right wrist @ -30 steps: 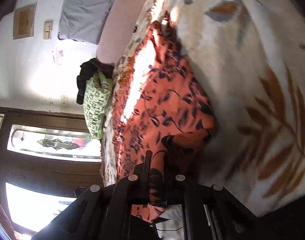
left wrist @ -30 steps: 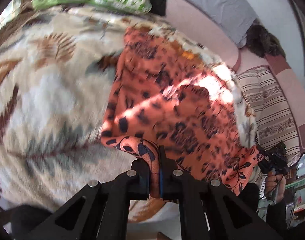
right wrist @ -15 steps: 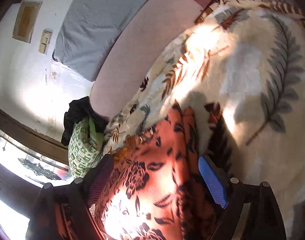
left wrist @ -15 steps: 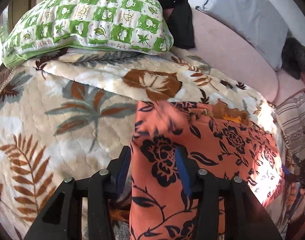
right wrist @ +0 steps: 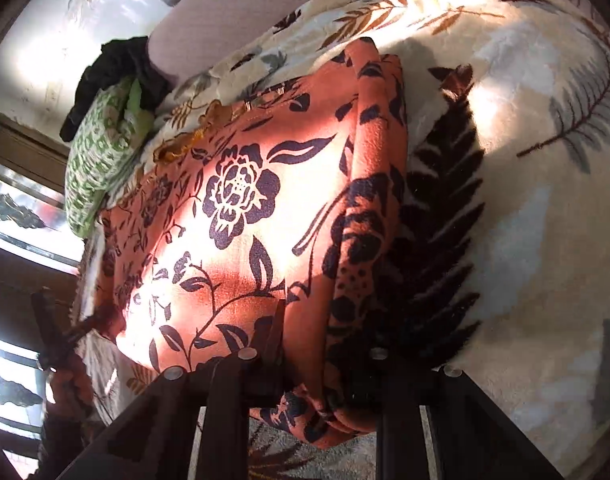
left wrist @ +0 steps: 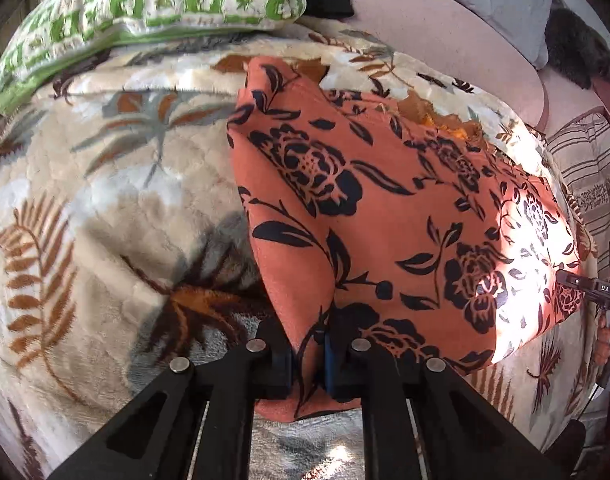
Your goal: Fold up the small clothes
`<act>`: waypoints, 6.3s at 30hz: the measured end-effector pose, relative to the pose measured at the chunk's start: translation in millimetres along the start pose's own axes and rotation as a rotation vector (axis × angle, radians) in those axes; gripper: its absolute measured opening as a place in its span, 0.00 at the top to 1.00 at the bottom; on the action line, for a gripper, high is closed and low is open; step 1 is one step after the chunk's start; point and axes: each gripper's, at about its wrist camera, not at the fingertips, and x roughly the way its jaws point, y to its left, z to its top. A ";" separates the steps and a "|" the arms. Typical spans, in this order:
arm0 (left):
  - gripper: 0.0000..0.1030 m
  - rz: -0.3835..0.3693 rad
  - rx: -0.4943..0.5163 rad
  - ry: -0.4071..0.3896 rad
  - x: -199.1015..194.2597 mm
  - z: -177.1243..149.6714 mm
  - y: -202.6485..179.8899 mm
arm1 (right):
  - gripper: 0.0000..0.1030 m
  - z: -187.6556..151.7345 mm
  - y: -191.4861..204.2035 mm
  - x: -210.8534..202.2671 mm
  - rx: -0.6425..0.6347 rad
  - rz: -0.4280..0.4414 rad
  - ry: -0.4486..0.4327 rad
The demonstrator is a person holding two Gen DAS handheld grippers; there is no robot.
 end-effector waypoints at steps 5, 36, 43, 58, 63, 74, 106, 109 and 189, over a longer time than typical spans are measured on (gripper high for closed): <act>0.89 -0.058 0.008 -0.132 -83.3 -15.5 -12.2 | 0.83 -8.2 29.4 -59.4 -0.016 0.058 -0.083; 0.41 -0.070 0.020 -0.111 -36.9 -31.8 22.7 | 0.67 -43.3 -28.5 -53.5 -0.071 -0.144 -0.139; 0.98 0.014 0.062 -0.182 -44.8 -20.7 16.4 | 0.90 -35.5 6.0 -66.8 -0.235 -0.251 -0.181; 0.58 0.027 0.055 -0.244 -80.7 -39.5 8.5 | 0.27 -41.0 -13.3 -98.9 -0.033 -0.143 -0.327; 0.32 -0.038 0.117 -0.267 -99.5 -77.4 -24.2 | 0.26 -67.7 22.8 -97.2 -0.009 0.217 -0.234; 0.26 0.024 0.143 -0.204 -75.1 -104.0 -48.2 | 0.29 -73.2 19.5 -73.1 0.049 0.185 -0.194; 0.15 0.002 0.102 -0.112 -72.0 -159.8 -48.0 | 0.24 -159.2 -32.8 -57.5 0.326 0.265 -0.125; 0.16 0.084 0.177 -0.083 -63.6 -165.6 -58.4 | 0.35 -177.9 -42.8 -78.7 0.394 0.285 -0.209; 0.11 -0.063 0.119 -0.095 -64.4 -161.5 -68.3 | 0.23 -195.4 -39.0 -100.3 0.466 0.317 -0.324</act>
